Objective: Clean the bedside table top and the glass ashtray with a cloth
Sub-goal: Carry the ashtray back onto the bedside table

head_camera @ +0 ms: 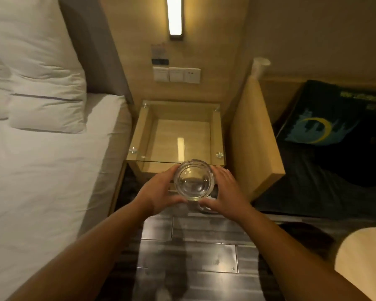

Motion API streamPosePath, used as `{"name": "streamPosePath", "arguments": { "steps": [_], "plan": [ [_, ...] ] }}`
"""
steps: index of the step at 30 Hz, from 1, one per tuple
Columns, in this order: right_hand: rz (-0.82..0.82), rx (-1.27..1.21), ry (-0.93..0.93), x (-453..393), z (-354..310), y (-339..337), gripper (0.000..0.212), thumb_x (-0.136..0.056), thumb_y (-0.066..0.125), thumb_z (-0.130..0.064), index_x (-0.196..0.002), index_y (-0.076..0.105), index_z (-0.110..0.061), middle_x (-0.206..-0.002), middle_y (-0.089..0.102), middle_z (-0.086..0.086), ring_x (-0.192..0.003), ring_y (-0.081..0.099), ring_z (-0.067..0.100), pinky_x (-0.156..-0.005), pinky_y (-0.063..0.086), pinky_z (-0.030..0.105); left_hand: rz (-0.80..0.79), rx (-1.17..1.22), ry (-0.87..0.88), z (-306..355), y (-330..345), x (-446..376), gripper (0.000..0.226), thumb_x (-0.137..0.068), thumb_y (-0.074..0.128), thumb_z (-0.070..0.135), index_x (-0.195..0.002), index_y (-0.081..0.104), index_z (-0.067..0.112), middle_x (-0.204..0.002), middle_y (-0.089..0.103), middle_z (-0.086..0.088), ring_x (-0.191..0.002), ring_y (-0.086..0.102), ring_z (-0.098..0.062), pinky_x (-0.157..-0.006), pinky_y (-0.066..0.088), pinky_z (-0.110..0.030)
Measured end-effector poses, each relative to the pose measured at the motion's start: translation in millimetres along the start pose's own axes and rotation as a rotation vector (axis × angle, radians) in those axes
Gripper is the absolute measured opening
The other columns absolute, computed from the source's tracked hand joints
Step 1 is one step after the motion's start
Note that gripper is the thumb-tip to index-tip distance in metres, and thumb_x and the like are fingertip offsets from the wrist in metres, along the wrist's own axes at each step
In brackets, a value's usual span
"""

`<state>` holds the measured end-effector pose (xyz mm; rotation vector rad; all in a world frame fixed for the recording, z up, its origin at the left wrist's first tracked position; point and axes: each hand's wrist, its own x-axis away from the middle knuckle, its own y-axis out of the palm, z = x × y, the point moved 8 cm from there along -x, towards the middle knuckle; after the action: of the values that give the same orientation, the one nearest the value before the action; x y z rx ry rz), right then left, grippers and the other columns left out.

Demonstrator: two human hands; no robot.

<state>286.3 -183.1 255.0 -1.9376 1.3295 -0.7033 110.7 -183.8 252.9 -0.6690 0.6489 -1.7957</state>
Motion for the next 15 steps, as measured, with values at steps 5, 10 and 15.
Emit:
{"name": "streamPosePath", "arguments": {
  "steps": [5,10,15],
  "plan": [
    [-0.074,0.045,-0.026,-68,-43,42,0.105,-0.069,0.075,-0.056,-0.15,0.019,-0.02,-0.156,0.025,0.0,-0.145,0.015,0.018,-0.118,0.02,0.043,0.074,-0.046,-0.045,-60,-61,-4,0.101,-0.065,0.084,0.048,-0.147,0.027,0.031,-0.139,0.052,0.005,-0.126,0.048,-0.012,-0.103,0.041,-0.031],
    [-0.11,0.042,-0.08,-129,-71,63,0.105,-0.066,0.075,-0.059,-0.149,0.022,-0.021,-0.154,0.028,0.002,-0.143,0.02,0.02,-0.117,0.023,0.045,0.135,-0.068,-0.114,-109,-99,-22,0.102,-0.065,0.084,0.048,-0.148,0.028,0.03,-0.138,0.053,0.002,-0.124,0.05,-0.014,-0.101,0.04,-0.028],
    [-0.122,0.024,-0.149,-192,-80,71,0.099,-0.069,0.077,-0.051,-0.147,0.024,-0.022,-0.153,0.03,-0.001,-0.142,0.022,0.018,-0.115,0.014,0.029,0.148,-0.081,-0.156,-144,-125,-64,0.103,-0.066,0.084,0.045,-0.15,0.026,0.028,-0.139,0.053,0.002,-0.123,0.05,-0.014,-0.101,0.044,-0.032]
  ]
}}
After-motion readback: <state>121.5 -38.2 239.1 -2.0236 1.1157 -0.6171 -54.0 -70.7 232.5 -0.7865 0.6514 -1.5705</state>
